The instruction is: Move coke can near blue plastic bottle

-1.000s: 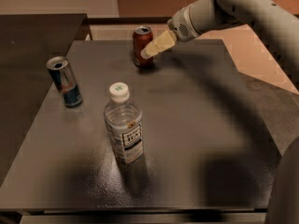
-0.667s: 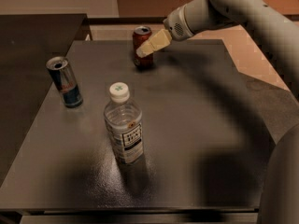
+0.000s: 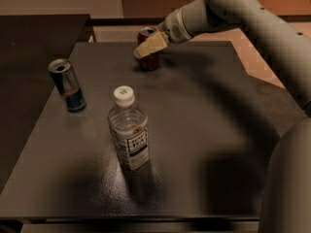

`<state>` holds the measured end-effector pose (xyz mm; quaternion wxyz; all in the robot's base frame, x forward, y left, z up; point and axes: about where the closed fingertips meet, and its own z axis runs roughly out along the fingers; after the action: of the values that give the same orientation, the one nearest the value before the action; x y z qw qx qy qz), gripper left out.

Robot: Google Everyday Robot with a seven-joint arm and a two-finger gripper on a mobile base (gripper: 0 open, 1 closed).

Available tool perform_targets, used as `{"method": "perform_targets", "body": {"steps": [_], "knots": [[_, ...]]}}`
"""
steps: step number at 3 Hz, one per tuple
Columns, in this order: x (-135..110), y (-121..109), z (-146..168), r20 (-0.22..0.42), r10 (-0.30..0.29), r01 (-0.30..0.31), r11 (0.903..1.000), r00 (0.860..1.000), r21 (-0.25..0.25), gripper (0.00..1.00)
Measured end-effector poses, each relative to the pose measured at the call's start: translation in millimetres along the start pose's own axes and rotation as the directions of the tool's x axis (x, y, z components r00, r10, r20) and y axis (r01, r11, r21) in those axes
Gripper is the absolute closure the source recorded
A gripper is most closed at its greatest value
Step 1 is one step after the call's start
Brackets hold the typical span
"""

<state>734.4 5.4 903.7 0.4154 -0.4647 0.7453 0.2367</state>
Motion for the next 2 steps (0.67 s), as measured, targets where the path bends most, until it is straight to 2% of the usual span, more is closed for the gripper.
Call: {"method": "perform_targets", "body": {"steps": [2], "knots": [[-0.4,-5.0,-7.0,0.009,0.002,-0.002,1.0,1.0,0.002,0.64]]}}
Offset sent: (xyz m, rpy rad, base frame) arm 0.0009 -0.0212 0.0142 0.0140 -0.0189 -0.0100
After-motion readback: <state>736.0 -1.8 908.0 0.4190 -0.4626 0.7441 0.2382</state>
